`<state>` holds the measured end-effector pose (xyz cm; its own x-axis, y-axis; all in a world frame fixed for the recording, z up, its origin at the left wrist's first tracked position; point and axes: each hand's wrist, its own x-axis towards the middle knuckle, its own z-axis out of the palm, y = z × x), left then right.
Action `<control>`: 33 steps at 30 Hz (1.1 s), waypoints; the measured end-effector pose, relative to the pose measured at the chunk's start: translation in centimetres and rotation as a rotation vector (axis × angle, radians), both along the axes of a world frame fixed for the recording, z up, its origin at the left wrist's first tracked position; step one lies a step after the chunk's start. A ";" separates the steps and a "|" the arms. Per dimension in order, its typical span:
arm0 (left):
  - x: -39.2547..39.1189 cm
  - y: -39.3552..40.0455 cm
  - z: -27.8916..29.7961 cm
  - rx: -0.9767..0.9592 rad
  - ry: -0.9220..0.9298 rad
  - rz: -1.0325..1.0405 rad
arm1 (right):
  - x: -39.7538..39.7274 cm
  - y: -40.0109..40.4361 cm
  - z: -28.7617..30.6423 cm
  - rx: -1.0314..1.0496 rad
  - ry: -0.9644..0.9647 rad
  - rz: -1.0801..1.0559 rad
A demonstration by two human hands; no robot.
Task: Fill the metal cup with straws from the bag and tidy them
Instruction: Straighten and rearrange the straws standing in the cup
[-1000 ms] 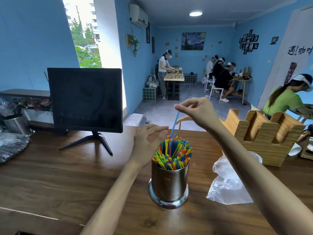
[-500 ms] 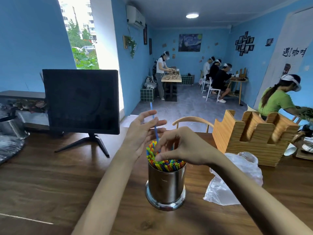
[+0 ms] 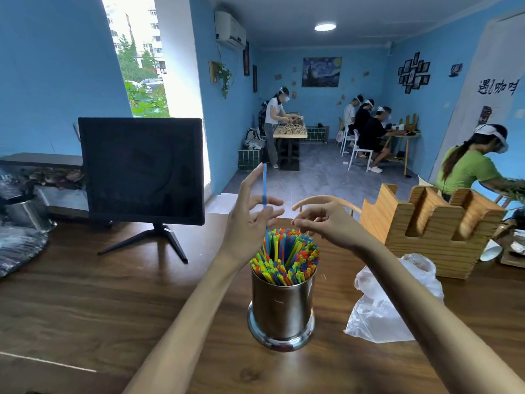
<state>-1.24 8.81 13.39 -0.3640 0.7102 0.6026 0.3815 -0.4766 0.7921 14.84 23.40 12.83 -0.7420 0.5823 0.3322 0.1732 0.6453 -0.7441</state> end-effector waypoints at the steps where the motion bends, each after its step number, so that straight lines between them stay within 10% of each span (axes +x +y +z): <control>1: 0.1 0.0 -0.5 -0.006 -0.019 -0.013 | -0.2 0.4 -0.5 0.017 -0.029 -0.035; 16: -1.6 -0.8 -5.0 -0.153 0.450 0.347 | -5.0 0.8 0.4 0.146 -0.278 0.076; 33: -2.0 -0.2 -5.4 -0.264 0.437 0.261 | -4.4 1.4 1.9 0.079 -0.262 0.049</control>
<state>-3.26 8.59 7.95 -0.3043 0.7774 0.5505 0.7786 -0.1300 0.6140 10.41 24.76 14.69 -0.8351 0.5238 0.1680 0.3206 0.7116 -0.6252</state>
